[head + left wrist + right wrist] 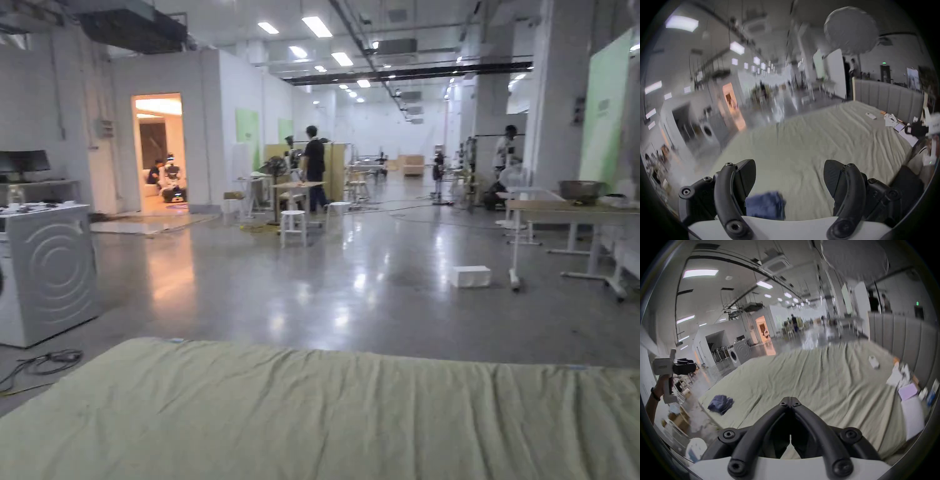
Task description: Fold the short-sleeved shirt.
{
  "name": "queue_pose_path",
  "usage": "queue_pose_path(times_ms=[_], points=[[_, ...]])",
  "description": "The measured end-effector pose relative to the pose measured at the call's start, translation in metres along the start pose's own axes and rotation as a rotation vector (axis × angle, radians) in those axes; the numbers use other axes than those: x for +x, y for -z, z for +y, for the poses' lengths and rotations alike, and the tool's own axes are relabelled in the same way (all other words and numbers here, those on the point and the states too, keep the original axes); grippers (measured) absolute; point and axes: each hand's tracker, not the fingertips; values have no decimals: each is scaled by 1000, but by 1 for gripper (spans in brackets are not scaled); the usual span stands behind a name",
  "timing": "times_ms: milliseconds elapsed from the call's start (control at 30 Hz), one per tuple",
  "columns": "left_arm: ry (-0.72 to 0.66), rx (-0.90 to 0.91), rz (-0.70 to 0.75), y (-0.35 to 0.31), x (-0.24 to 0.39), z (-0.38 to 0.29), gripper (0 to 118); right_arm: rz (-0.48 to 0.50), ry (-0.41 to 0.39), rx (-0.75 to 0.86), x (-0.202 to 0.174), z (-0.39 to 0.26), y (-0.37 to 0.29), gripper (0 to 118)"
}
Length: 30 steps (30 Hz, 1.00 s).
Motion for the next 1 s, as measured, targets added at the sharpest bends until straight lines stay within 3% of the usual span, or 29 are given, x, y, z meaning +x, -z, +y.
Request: queue_pose_path(times_ms=[100, 200, 300, 367, 400, 433, 467, 533, 700, 733, 800, 1000], points=[[54, 137, 128, -18, 54, 9, 86, -31, -26, 88, 1, 20, -11, 0], [82, 153, 196, -28, 101, 12, 86, -69, -52, 144, -1, 33, -26, 0], [114, 154, 215, -43, 130, 5, 77, -98, -156, 188, -7, 36, -48, 0], [72, 204, 216, -57, 138, 3, 62, -108, -200, 205, -10, 32, -56, 0], [34, 191, 231, -61, 139, 3, 48, -125, -200, 196, -12, 30, -59, 0], [-10, 192, 239, -64, 139, 3, 23, -133, -214, 198, -14, 30, -61, 0], [-42, 175, 200, -68, 136, 4, 11, -134, -216, 199, -16, 28, -63, 0], [-51, 123, 88, -72, 133, 2, 7, -144, -211, 194, -21, 25, -66, 0], [-98, 172, 156, -85, 122, -7, 0, -148, -218, 198, -32, 12, -72, 0], [-124, 186, 159, -86, 118, -8, 0, -158, -252, 229, -33, 14, -73, 0], [-140, 189, 151, -84, 114, -5, 0, -145, -203, 184, -32, 13, -70, 0], [-145, 222, 155, -80, 113, -1, 0, -132, -184, 219, -30, 17, -71, 0]])
